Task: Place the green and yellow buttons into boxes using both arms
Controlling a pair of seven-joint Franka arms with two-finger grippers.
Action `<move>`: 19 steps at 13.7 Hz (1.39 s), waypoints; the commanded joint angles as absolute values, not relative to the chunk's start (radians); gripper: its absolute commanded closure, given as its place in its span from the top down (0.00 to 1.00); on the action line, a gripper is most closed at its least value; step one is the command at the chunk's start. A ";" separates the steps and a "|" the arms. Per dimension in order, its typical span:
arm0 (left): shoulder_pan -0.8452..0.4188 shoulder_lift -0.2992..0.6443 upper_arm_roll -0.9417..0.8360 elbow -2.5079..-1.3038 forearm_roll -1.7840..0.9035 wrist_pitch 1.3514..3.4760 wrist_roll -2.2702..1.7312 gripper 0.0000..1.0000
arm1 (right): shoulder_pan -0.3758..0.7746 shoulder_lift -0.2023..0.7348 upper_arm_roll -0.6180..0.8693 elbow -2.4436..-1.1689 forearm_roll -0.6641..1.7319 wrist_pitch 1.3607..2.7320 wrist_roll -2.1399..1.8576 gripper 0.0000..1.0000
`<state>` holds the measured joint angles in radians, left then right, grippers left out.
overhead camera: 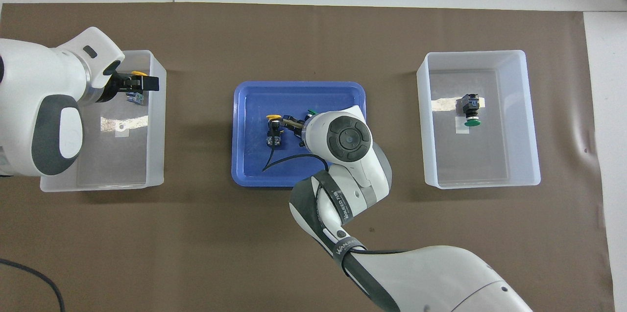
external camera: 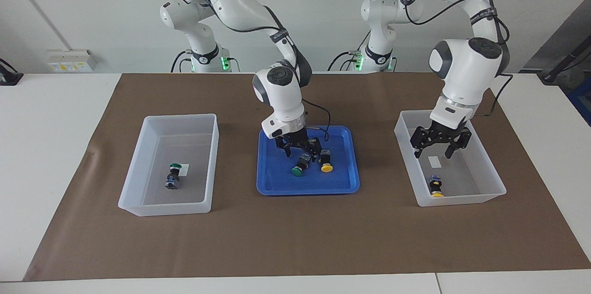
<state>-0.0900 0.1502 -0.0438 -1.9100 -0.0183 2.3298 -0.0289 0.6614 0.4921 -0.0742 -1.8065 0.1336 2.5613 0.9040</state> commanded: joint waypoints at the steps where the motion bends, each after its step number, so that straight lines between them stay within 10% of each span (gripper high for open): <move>1: -0.156 0.160 -0.032 -1.908 -0.021 2.362 -0.093 1.00 | 0.663 0.509 -0.075 -1.793 0.149 2.563 0.911 0.34; 2: -0.178 0.161 -0.032 -1.913 -0.021 2.370 -0.125 1.00 | 0.664 0.508 -0.075 -1.792 0.147 2.556 0.913 0.00; 13: -0.463 0.307 -0.031 -2.005 -0.021 2.585 -0.467 1.00 | 0.355 0.207 -0.087 -1.785 0.120 2.106 0.394 0.00; 19: -0.537 0.330 -0.031 -2.080 -0.021 2.706 -0.519 1.00 | 0.117 0.132 -0.086 -1.949 0.120 2.112 -0.090 0.00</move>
<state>-0.5152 0.3308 -0.0478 -2.0619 -0.0187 2.6734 -0.5077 0.1521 0.1917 -0.1030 -1.8314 0.1285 2.0634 -0.0068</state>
